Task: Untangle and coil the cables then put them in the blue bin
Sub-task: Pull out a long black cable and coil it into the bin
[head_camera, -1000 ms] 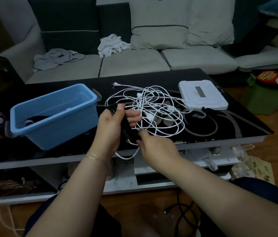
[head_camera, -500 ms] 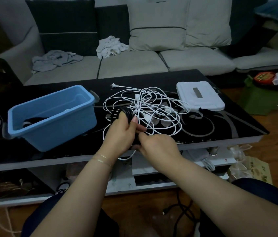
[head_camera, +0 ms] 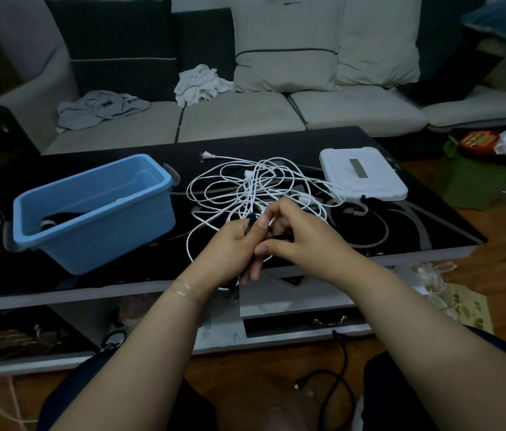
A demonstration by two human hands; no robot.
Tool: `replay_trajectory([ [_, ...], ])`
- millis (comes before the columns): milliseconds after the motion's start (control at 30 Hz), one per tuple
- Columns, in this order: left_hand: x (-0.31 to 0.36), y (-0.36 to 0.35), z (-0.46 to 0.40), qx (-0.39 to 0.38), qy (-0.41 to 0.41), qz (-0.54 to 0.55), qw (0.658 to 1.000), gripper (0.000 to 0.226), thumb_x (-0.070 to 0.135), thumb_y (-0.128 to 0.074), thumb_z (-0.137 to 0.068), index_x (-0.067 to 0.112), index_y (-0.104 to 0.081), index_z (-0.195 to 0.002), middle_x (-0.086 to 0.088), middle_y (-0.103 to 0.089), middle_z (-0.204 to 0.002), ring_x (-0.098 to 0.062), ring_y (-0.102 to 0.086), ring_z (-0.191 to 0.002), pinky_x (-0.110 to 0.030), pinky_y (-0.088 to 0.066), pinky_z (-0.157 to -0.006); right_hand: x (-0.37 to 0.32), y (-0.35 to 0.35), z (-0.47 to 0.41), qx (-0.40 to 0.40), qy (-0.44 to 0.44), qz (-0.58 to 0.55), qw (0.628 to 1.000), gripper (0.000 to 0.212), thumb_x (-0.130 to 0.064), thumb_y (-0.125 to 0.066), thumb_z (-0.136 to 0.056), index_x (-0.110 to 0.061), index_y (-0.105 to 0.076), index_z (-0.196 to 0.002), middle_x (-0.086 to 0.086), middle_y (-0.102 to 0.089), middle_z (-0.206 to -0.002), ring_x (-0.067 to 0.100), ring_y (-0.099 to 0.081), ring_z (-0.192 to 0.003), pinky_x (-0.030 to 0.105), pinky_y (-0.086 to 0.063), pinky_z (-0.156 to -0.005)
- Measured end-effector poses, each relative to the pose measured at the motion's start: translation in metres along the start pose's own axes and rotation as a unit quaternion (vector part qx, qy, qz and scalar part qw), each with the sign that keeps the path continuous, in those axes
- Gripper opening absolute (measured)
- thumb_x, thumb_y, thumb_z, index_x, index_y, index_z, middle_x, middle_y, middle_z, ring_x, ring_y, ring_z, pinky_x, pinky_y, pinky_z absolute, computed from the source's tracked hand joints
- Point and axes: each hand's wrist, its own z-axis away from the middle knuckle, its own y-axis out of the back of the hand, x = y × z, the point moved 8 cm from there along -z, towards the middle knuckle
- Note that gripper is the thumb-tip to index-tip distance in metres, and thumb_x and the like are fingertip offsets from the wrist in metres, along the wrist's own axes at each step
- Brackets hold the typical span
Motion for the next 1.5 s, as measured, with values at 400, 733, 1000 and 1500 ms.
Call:
replay_trajectory([
  [400,-0.005,-0.009,0.001,-0.041,0.011,0.097,0.994,0.073,0.083,-0.031,-0.075,0.014,-0.055,-0.068,-0.003,-0.043,-0.034,-0.012,-0.033,-0.026,-0.022,-0.033,-0.04,0.003,0.009,-0.006,0.089,0.058,0.071,0.992,0.05,-0.074,-0.032,-0.075,-0.028,-0.046,-0.09,-0.002,-0.058,-0.057,0.011,-0.051,-0.054,0.032,-0.038,-0.058],
  [733,-0.006,-0.02,0.004,-0.115,0.001,0.153,0.981,0.061,0.066,-0.071,-0.069,0.018,-0.048,-0.042,0.001,-0.042,-0.035,-0.013,-0.05,-0.036,-0.018,-0.045,-0.052,0.011,0.014,-0.005,0.212,-0.025,0.067,0.975,0.048,-0.069,-0.027,-0.086,-0.029,-0.034,-0.06,-0.005,-0.044,-0.049,0.018,-0.05,-0.055,0.035,-0.037,-0.055],
  [1000,-0.009,-0.004,-0.003,0.044,0.038,0.377,0.924,0.056,0.066,-0.049,-0.071,0.012,-0.052,-0.082,0.006,-0.054,-0.046,-0.001,-0.032,-0.027,-0.016,-0.035,-0.036,0.034,0.007,-0.019,0.185,-0.097,0.081,0.975,0.037,-0.055,-0.024,-0.099,-0.026,-0.042,-0.084,-0.004,-0.057,-0.075,0.031,-0.058,-0.082,0.036,-0.035,-0.064],
  [1500,-0.004,0.042,-0.001,0.118,-0.008,0.494,0.861,0.025,0.023,-0.041,-0.101,0.01,-0.063,-0.101,0.004,-0.074,-0.104,-0.002,-0.041,-0.041,-0.015,-0.044,-0.048,0.026,-0.043,-0.017,-0.014,-0.058,0.097,0.994,0.037,-0.029,-0.032,-0.103,-0.019,-0.031,-0.138,0.006,-0.055,-0.081,0.029,-0.056,-0.077,0.034,-0.034,-0.064],
])
